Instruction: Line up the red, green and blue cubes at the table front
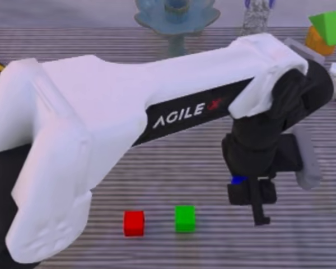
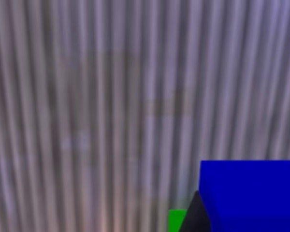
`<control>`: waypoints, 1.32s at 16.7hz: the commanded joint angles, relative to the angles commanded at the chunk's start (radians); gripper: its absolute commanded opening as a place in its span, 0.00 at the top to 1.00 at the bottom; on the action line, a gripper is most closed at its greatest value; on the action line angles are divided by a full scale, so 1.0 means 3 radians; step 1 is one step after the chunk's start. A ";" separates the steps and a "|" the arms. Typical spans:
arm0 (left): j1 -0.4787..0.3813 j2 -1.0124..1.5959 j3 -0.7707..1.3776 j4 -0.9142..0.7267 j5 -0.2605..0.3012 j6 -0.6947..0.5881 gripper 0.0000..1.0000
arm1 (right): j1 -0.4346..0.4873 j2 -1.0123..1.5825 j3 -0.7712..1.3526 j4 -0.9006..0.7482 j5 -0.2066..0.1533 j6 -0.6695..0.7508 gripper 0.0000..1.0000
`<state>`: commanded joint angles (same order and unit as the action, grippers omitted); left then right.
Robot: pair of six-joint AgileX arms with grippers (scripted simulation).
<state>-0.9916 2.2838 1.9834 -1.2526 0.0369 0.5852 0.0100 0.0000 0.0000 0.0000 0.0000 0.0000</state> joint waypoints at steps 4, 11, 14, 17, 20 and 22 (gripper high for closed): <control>0.0004 -0.0013 -0.0003 0.0006 0.0003 0.0005 1.00 | 0.0000 0.0000 0.0000 0.0000 0.0000 0.0000 0.00; -0.0003 0.0157 -0.0467 0.0652 0.0007 -0.0013 1.00 | 0.0000 0.0000 0.0000 0.0000 0.0000 0.0000 0.00; -0.0015 0.0210 -0.0575 0.0787 0.0002 -0.0009 1.00 | 0.0000 0.0000 0.0000 0.0000 0.0000 0.0000 0.00; -0.0015 0.0210 -0.0575 0.0787 0.0002 -0.0009 1.00 | 0.0000 0.0000 0.0000 0.0000 0.0000 0.0000 0.00; -0.0015 0.0210 -0.0575 0.0787 0.0002 -0.0009 0.77 | 0.0000 0.0000 0.0000 0.0000 0.0000 0.0000 0.00; -0.0015 0.0210 -0.0575 0.0787 0.0002 -0.0009 0.62 | 0.0000 0.0000 0.0000 0.0000 0.0000 0.0000 0.00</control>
<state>-0.9960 2.3470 1.8110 -1.0166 0.0375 0.5824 0.0100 0.0000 0.0000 0.0000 0.0000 0.0000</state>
